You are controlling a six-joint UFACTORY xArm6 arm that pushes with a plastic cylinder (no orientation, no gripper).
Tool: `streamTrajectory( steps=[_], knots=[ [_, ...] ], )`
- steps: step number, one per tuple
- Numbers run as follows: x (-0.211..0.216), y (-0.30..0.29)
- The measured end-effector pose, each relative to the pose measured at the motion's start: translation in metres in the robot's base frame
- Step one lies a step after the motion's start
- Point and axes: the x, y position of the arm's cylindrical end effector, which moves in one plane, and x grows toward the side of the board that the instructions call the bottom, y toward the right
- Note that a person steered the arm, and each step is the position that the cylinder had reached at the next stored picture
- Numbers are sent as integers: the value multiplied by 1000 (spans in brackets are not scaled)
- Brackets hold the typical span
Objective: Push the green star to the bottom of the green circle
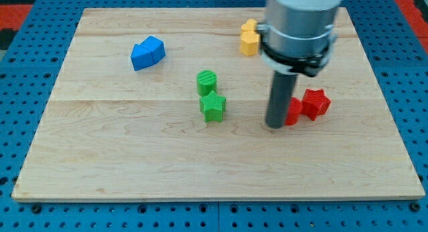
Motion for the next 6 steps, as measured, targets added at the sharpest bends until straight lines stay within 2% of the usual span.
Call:
streamTrajectory(
  steps=[1,2,5,6],
  knots=[
    [10,14],
    [47,2],
    [-6,-142],
    [-27,-168]
  ],
)
